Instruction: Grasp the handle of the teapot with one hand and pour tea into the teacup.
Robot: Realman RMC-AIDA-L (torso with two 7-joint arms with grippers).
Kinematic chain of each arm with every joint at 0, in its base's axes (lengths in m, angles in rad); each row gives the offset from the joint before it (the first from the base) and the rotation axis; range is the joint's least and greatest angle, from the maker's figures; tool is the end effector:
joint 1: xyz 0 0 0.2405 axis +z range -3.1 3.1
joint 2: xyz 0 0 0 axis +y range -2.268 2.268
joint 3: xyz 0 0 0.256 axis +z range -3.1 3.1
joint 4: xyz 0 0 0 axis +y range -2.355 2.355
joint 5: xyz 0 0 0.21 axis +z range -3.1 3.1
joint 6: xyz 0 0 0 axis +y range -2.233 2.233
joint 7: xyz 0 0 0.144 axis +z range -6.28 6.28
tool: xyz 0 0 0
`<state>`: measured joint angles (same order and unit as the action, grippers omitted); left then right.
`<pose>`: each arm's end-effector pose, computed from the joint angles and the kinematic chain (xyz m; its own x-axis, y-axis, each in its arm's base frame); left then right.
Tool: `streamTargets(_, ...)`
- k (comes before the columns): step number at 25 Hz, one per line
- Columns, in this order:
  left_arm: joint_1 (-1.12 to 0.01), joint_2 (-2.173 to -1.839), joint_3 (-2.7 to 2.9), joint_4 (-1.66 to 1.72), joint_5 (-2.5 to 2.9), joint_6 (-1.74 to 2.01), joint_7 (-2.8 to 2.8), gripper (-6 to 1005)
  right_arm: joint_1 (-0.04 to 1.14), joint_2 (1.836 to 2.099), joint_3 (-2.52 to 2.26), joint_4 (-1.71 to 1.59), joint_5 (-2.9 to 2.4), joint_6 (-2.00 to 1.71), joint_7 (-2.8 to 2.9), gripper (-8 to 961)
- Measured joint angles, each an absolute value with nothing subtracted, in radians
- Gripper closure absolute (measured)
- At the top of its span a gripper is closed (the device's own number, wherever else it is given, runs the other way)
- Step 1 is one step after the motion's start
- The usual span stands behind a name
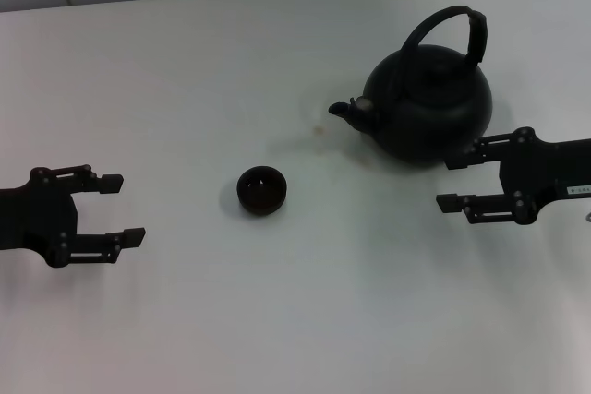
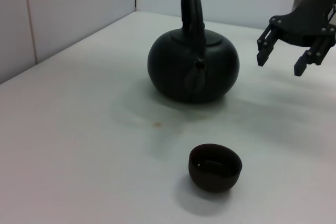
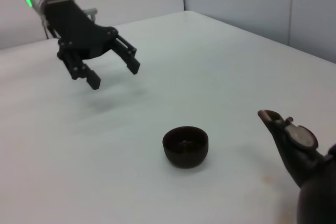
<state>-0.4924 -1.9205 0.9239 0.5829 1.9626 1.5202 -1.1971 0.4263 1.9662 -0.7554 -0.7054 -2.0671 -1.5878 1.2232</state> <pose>-0.3028 0.3202 0.0224 0.9367 0.2157 0.2757 0.2724 -0.9438 -0.1870 0.3144 0.3060 0.0391 0.9210 -0.2449 -0.3029 -0.3235 -0.9141 -0.2445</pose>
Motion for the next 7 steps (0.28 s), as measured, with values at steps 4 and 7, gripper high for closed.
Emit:
streamTargets(4,-0.492,-1.926,0.924,0.6,1.966,1.517,-1.201,190,0.433,1.976,-0.758,-0.723,-2.086,-1.586,1.225,339)
streamTargets(7,-0.491,-1.928,0.923,0.605,1.966,1.517,-1.202,190,0.433,1.98,-0.754,-0.73,-2.088,-1.586,1.224,339)
